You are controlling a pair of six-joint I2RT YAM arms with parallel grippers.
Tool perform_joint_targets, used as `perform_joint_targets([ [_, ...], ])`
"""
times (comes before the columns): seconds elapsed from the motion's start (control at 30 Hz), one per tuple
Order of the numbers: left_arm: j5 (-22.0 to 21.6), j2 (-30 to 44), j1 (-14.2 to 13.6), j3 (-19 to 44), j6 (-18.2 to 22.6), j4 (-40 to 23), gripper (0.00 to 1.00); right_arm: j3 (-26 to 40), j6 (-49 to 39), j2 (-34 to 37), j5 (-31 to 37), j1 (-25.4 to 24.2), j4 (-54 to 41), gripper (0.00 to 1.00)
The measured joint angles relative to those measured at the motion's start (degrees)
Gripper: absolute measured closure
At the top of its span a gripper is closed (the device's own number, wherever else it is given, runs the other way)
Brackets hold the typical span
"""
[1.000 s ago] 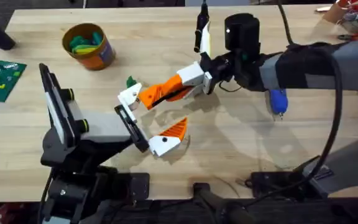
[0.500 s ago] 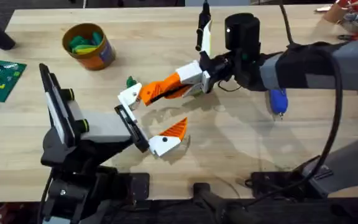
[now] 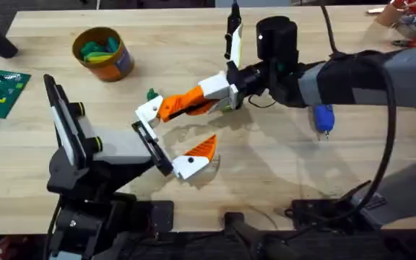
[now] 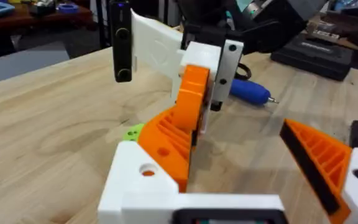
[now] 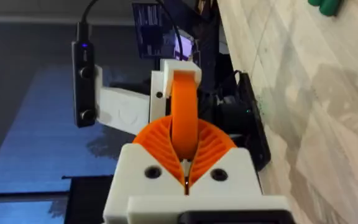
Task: Pick up the gripper from the table and insert it into the empty holder that is missing its gripper. Then pick up a screw, insert it into the mounting hole, and use the screwdriver to tighten it. Finally, clean up the table by picking up the vegetable and placing it into the bucket.
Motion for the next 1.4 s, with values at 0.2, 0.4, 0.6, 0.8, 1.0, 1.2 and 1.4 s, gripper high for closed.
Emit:
perform_joint_targets([
  [0.2, -1.5, 0.0, 0.4, 0.0, -0.2, 0.0, 0.015, 0.2, 0.0, 0.0, 1.4, 1.0, 1.5, 0.980],
  [0.4, -3.0, 0.0, 0.8, 0.0, -0.2, 0.1, 0.014, 0.5, 0.0, 0.0, 3.1, 2.0, 3.2, 0.979],
  [0.6, -2.3, 0.0, 0.9, 0.0, 0.0, 0.1, 0.015, 1.5, 0.0, 0.5, 4.0, 3.8, 2.5, 0.981],
  [0.8, 1.5, 0.0, 0.9, 0.1, 0.0, -0.4, 0.014, 1.9, -0.3, 0.7, 3.6, 4.1, 0.7, 0.981],
  [1.0, 4.4, 0.0, 0.9, 0.2, 0.0, -0.9, 0.015, 1.9, -0.9, 0.7, 3.0, 3.9, 0.0, 0.981],
  [1.2, 4.8, 0.0, 1.1, 0.2, 0.0, -0.9, 0.013, 1.9, -0.9, 0.7, 3.1, 4.0, 0.0, 0.981],
  [1.4, 4.8, 0.0, 1.1, 0.2, 0.0, -1.0, 0.013, 1.9, -1.0, 0.7, 3.3, 4.0, 0.0, 0.980],
])
